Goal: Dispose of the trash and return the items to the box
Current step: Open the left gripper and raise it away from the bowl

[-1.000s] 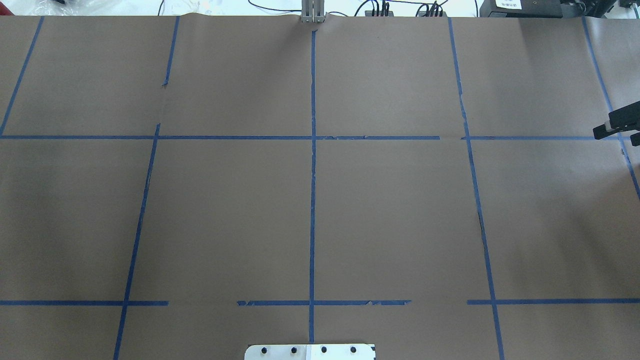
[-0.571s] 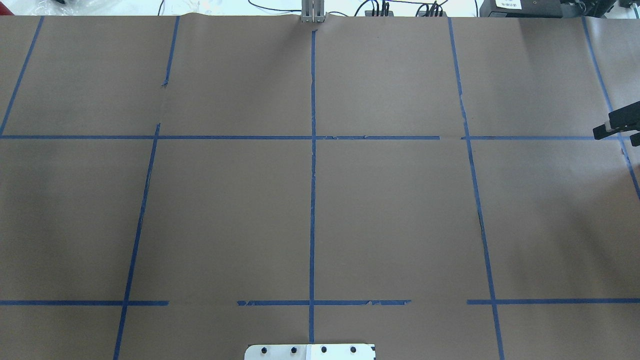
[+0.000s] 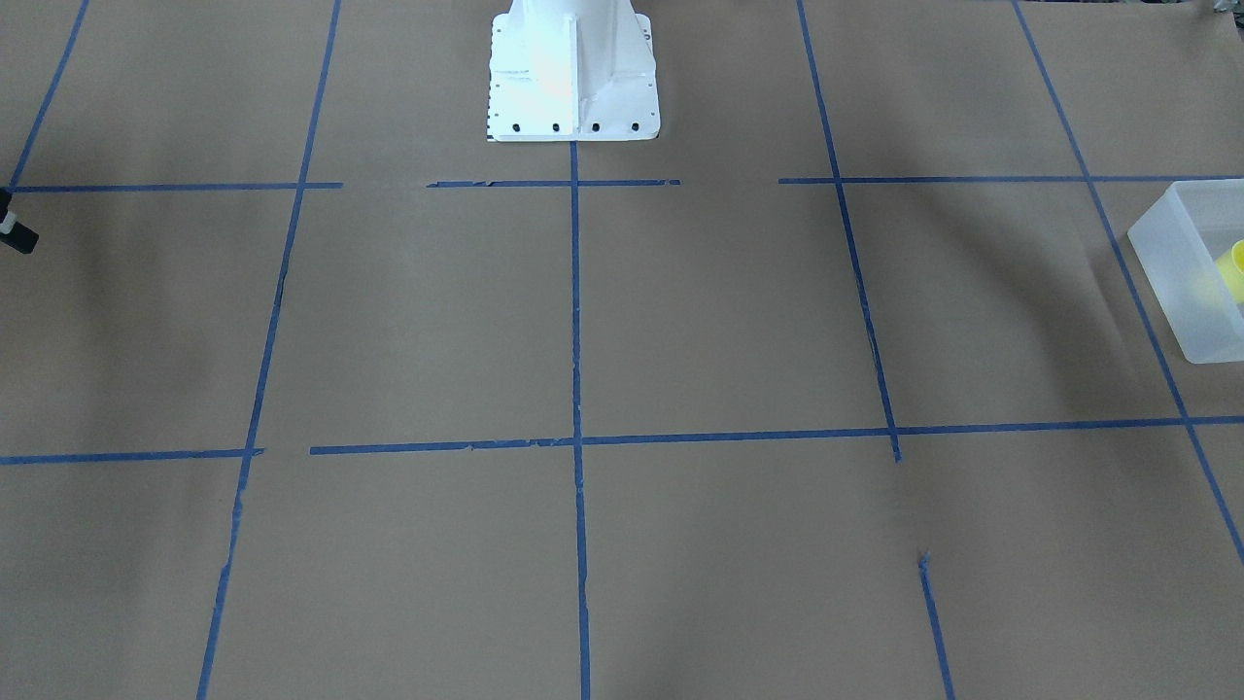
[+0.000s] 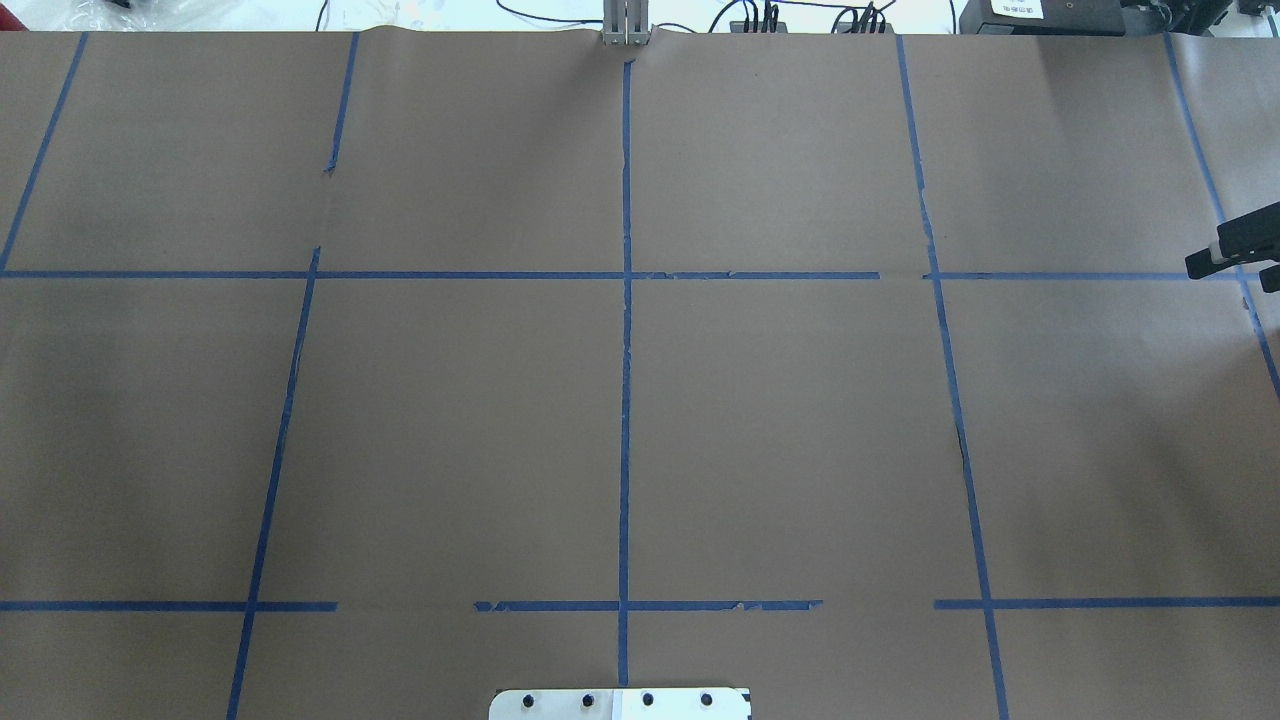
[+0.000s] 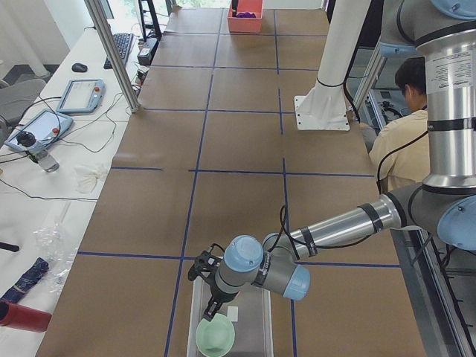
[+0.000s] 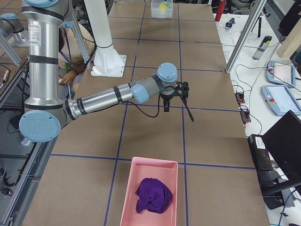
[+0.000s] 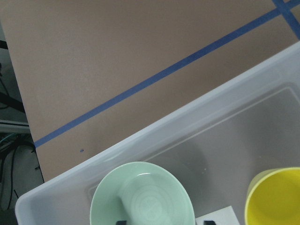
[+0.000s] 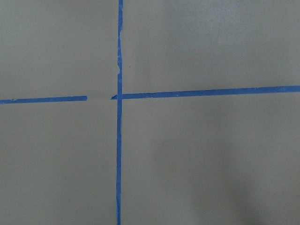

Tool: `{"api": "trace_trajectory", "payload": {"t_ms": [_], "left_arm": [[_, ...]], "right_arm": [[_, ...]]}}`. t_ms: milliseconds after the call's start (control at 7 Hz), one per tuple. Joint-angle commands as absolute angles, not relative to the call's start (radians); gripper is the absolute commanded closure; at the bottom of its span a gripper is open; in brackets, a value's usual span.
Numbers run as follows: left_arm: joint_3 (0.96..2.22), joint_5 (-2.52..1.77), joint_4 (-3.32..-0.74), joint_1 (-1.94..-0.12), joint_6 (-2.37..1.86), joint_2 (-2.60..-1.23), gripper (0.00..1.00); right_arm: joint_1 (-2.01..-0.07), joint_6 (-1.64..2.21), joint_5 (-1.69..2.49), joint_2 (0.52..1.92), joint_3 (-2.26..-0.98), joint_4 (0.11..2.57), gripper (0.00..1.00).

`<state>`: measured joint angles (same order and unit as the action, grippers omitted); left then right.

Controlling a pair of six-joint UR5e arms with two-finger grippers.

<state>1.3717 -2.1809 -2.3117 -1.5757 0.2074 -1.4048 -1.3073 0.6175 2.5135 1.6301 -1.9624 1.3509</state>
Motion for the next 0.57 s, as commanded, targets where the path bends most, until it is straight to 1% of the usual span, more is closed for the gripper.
{"api": "trace_trajectory", "payload": {"t_ms": [0,143,286,429], "left_arm": [[1.548,-2.293,-2.222,-1.574,-0.046,-1.413,0.23],[1.657,-2.301,-2.154,-1.545,-0.14,-1.413,0.19],[1.752,-2.331,-2.041,-1.514,-0.226,-1.436,0.19],[1.846,-2.341,-1.876,-1.508,-0.235,-1.466,0.19]], "right_arm": [[-1.36,0.603,2.507,1.647,-1.976,1.358,0.0],[-1.365,0.583,2.491,1.651,-1.974,1.359,0.0],[-1.361,0.54,2.456,1.669,-1.973,1.361,0.0],[-1.359,0.494,2.427,1.678,-1.961,1.364,0.0]]}}
